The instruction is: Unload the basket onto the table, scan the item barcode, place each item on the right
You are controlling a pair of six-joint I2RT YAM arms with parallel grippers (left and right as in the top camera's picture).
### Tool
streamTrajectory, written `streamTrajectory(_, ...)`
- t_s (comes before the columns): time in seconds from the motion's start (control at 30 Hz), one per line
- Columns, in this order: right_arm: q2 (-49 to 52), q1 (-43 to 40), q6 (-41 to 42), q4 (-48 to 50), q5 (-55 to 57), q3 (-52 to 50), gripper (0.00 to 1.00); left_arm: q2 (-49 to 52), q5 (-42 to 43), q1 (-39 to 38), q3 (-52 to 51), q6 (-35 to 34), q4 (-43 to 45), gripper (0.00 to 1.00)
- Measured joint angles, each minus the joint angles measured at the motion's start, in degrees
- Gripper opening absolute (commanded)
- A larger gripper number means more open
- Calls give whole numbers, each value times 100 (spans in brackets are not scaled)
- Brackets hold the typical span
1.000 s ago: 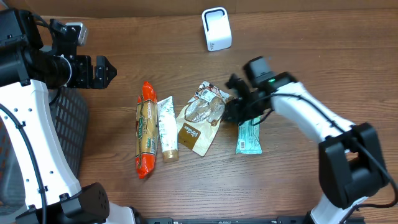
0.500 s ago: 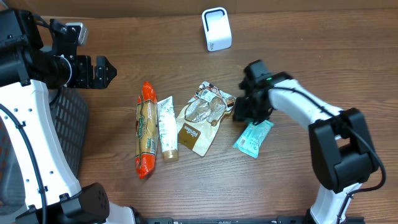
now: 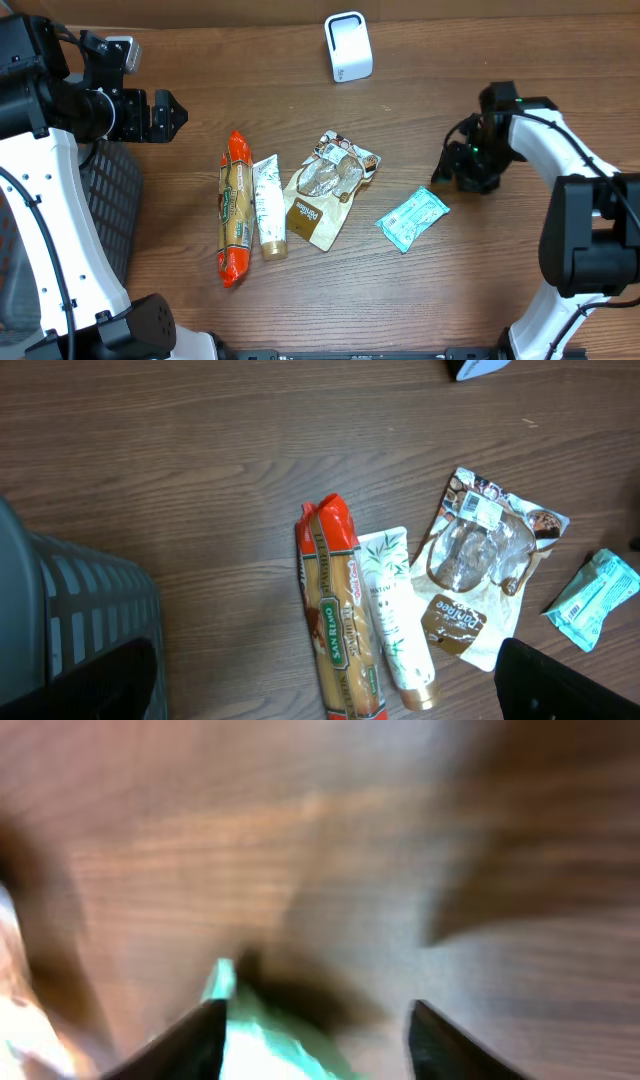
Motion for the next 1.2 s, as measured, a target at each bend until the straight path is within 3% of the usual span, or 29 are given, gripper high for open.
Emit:
streamTrajectory(0.1, 0, -256, -999, -321, -278, 4, 79, 0, 0, 0, 0, 0, -2, 100)
streamTrajectory(0.4, 0, -476, -3285, 83, -1207, -118, 78, 0, 0, 0, 0, 0, -2, 100)
streamTrajectory(0.9, 407, -173, -3860, 107, -1550, -407, 67, 0, 0, 0, 0, 0, -2, 100)
streamTrajectory(1.0, 407, -175, -3866, -9, -1655, -540, 59, 0, 2, 0, 0, 0, -2, 99)
streamTrajectory(1.2, 409, -173, -3637, -48, -1652, -811, 26, 0, 0, 0, 0, 0, 0, 100)
